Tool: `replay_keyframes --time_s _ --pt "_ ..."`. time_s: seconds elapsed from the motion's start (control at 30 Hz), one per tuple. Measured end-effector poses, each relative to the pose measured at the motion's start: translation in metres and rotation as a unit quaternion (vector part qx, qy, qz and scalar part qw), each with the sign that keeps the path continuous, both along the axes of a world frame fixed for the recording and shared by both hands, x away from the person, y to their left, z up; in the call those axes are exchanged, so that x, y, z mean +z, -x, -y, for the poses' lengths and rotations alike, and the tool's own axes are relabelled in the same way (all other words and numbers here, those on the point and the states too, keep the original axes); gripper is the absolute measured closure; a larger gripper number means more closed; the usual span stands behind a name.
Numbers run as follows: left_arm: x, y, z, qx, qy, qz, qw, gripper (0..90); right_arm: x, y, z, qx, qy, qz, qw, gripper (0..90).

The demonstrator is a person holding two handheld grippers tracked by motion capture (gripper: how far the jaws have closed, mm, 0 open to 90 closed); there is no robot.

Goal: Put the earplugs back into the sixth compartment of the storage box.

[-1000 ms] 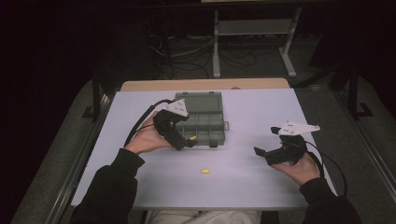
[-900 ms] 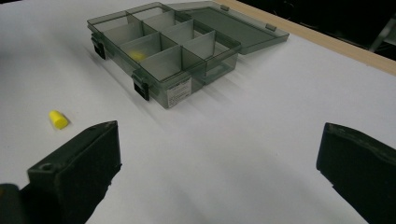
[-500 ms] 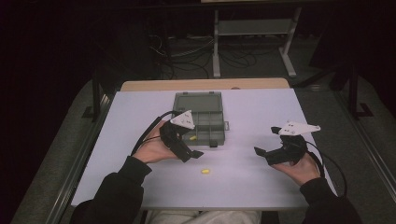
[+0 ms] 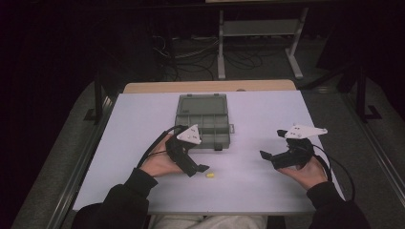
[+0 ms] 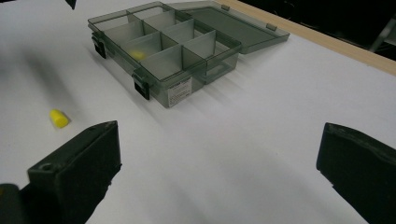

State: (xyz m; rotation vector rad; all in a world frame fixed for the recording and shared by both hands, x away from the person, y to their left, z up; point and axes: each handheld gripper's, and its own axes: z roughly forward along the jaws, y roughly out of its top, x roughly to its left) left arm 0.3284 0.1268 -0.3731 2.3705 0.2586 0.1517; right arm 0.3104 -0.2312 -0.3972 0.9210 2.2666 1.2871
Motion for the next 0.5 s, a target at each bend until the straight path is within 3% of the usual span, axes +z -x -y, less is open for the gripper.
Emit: replay_keyframes --time_s 0.33,0.5 --pt "-0.018 0.004 0.001 0.001 -0.002 -0.008 1.0000 0.0 0.000 0.000 0.000 0.000 0.002 -0.001 1.0000 0.0" --pt "-0.025 0.007 0.001 -0.002 -0.003 -0.002 1.0000 0.0 0.000 0.000 0.000 0.001 0.003 -0.001 1.0000 0.0"
